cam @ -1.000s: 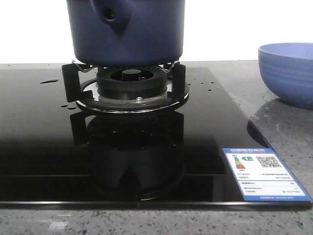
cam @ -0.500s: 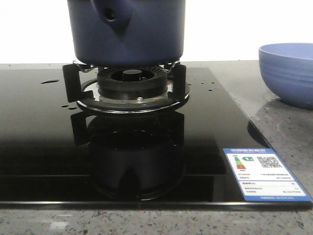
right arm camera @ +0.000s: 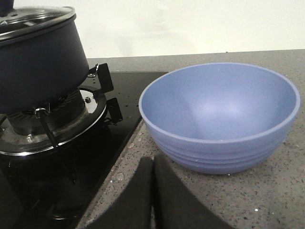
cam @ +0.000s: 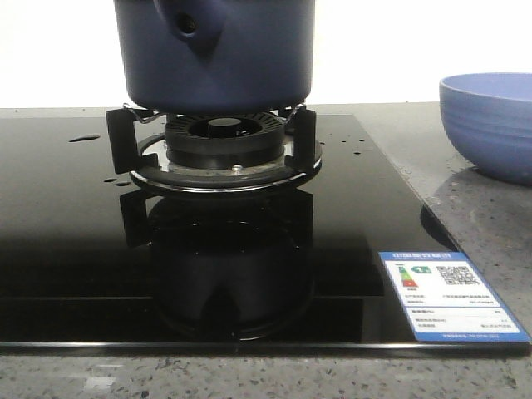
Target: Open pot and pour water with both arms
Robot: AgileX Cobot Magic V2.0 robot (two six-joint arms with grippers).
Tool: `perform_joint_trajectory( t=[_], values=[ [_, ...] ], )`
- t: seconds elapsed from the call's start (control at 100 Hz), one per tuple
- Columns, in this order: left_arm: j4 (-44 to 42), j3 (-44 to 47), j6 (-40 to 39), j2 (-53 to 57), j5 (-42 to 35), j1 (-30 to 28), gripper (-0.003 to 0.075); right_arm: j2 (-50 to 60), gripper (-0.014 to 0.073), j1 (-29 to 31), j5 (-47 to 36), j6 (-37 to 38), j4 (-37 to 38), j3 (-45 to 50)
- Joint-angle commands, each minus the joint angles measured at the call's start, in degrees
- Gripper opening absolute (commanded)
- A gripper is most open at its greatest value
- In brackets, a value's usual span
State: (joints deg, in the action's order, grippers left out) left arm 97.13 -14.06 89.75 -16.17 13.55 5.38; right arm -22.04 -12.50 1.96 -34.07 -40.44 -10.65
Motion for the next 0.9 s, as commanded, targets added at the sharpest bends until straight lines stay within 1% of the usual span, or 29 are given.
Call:
perform_joint_trajectory(
  t=[0.0,0.22,0.33,0.37,0.41,0.46,0.49,0.51,0.52,0.53,0.54,0.55,0.56,0.57,0.58,0.59,0.6,0.61,0.62,0.65,0.66,0.67,0.68,0.7,0.73,0.77,0.8,0.89],
  values=[
    [1.6,-1.6,0.1,-0.3,0.9,0.5,-0.0019,-0.3,-0.0066,-0.1,-3.3,-0.8,-0.3,-1.4],
    [1.6,-1.6,0.1,-0.3,0.9,0.5,-0.0019,-0.3,-0.0066,-0.1,-3.3,-0.8,-0.3,-1.4],
    [3.9,-1.6,0.0,-0.3,0.4,0.5,-0.0019,-0.3,-0.0066,-0.1,-3.3,-0.8,-0.3,-1.4],
    [3.1,-1.6,-0.7,-0.7,-0.2,0.5,-0.0019,-0.3,-0.0066,-0.1,-3.3,-0.8,-0.3,-1.4],
    [1.0,-1.9,-3.3,-1.2,-1.2,0.5,-0.0019,-0.3,-0.0066,-0.1,-3.3,-0.8,-0.3,-1.4],
    [-4.9,-2.5,-9.9,-1.4,-3.3,0.4,-0.0019,-0.3,-0.0066,-0.1,-3.3,-0.8,-0.3,-1.4],
    [-11.5,-2.9,-17.1,-1.5,-4.5,0.2,-0.0019,-0.3,-0.0066,-0.1,-3.3,-0.8,-0.3,-1.4],
    [-16.1,-3.1,-20.4,-1.5,-5.5,0.1,-0.0019,-0.3,-0.0066,-0.1,-3.3,-0.8,-0.3,-1.4],
    [-17.7,-3.3,-23.9,-1.5,-5.9,0.1,-0.0019,-0.3,-0.0066,-0.1,-3.3,-0.8,-0.3,-1.4],
    [-19.2,-3.4,-25.7,-1.5,-6.5,-0.1,-0.0019,-0.3,-0.0066,-0.1,-3.3,-0.8,-0.3,-1.4],
    [-22.4,-3.4,-29.3,-1.5,-6.8,-0.1,-0.0019,-0.3,-0.0066,-0.1,-3.3,-0.8,-0.3,-1.4],
    [-24.1,-3.5,-31.2,-1.5,-7.4,-0.2,-0.0019,-0.3,-0.0066,-0.1,-3.3,-0.8,-0.3,-1.4],
    [-27.5,-3.5,-33.1,-1.5,-7.8,-0.2,-0.0019,-0.3,-0.0066,-0.1,-3.3,-0.8,-0.3,-1.4],
    [-29.3,-3.5,-37.0,-1.5,-8.5,-0.4,-0.0019,-0.3,-0.0066,-0.1,-3.3,-0.8,-0.3,-1.4],
    [-33.0,-3.5,-39.0,-1.5,-8.9,-0.4,-0.0019,-0.3,-0.0066,-0.1,-3.3,-0.8,-0.3,-1.4],
    [-35.0,-3.5,-43.1,-1.5,-9.2,-0.4,-0.0019,-0.3,-0.0066,-0.1,-3.3,-0.8,-0.3,-1.4],
    [-36.9,-3.5,-45.2,-1.5,-9.9,-0.4,-0.0019,-0.3,-0.0066,-0.1,-3.3,-0.8,-0.3,-1.4],
    [-41.0,-3.5,-49.4,-1.5,-10.1,-0.4,-0.0019,-0.3,-0.0066,-0.1,-3.3,-0.8,-0.3,-1.4],
    [-43.1,-3.5,-51.4,-1.5,-10.7,-0.4,-0.0019,-0.3,-0.0066,-0.1,-3.3,-0.8,-0.3,-1.4],
    [-53.4,-3.2,-59.6,-1.5,-11.7,-0.4,-0.0019,-0.3,-0.0066,-0.1,-3.3,-0.8,-0.3,-1.4],
    [-55.4,-3.2,-63.5,-1.5,-11.9,-0.4,-0.0019,-0.3,-0.0066,-0.1,-3.3,-0.8,-0.3,-1.4],
    [-57.3,-3.0,-65.4,-1.5,-12.5,-0.4,-0.0019,-0.3,-0.0066,-0.1,-3.3,-0.8,-0.3,-1.4],
    [-61.0,-2.9,-69.0,-1.5,-12.7,-0.4,-0.0019,-0.3,-0.0066,-0.1,-3.3,-0.8,-0.3,-1.4],
    [-65.9,-2.6,-72.4,-1.5,-13.6,-0.4,-0.0019,-0.3,-0.0066,-0.1,-3.3,-0.8,-0.3,-1.4],
    [-71.3,-2.1,-79.5,-1.5,-14.4,-0.4,-0.0019,-0.3,-0.0066,-0.1,-3.3,-0.8,-0.3,-1.4],
    [-76.6,-1.0,-84.2,-1.4,-15.6,-0.4,-0.0019,-0.3,-0.0066,-0.1,-3.3,-0.8,-0.3,-1.4],
    [-78.4,-0.2,-86.4,-1.0,-15.8,-0.4,-0.0019,-0.3,-0.0066,-0.1,-3.3,-0.8,-0.3,-1.4],
    [-80.4,2.7,-86.7,1.9,-15.4,-0.4,-0.0019,-0.3,-0.0066,-0.1,-3.3,-0.8,-0.3,-1.4]
  ],
)
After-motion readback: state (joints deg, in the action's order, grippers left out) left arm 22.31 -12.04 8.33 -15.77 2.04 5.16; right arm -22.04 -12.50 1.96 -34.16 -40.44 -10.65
